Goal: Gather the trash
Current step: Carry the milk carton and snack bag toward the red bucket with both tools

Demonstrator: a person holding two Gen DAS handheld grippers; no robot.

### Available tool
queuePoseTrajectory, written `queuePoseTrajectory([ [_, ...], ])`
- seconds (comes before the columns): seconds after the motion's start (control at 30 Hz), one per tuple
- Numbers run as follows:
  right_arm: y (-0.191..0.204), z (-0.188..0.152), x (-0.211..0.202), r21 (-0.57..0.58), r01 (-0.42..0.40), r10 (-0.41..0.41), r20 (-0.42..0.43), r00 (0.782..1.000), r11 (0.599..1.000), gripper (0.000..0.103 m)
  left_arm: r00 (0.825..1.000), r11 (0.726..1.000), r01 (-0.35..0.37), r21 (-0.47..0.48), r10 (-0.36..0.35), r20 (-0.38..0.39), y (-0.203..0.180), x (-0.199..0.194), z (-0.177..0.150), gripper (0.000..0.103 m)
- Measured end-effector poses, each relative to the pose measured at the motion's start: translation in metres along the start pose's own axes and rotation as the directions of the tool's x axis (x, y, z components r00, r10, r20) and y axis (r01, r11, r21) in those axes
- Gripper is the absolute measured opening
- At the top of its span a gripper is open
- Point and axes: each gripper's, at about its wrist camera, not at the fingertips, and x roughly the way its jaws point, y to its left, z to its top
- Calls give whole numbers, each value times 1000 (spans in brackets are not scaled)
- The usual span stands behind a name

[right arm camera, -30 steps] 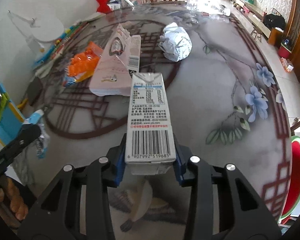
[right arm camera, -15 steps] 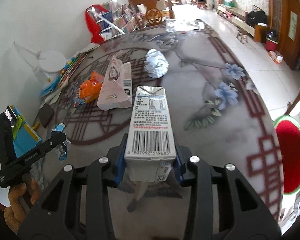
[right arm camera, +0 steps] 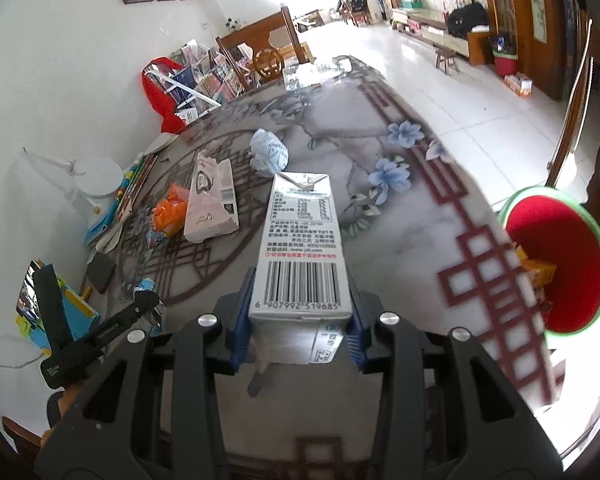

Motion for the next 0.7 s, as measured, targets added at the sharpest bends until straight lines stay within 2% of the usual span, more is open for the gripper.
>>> queuePoseTrajectory([
  [0.17, -9, 1, -21, -25, 34, -33, 51, 998, 999, 38, 1000, 999, 3, 33, -2, -18, -10, -1, 0, 28],
  [0.3, -24, 1, -33, 9, 18, -19, 79, 997, 1000, 38, 1000, 998, 18, 62, -17, -20, -28, -7, 0, 28],
  [0.47, -45, -2, -49, 73, -25, 16, 116, 993, 997, 38, 998, 991, 65, 121, -63, -22, -67, -16, 3, 28],
  [0.7, -81, -5, -73, 153, -53, 27, 169, 985, 987, 38, 989, 966, 149, 211, -148, -20, -131, -26, 10, 28],
])
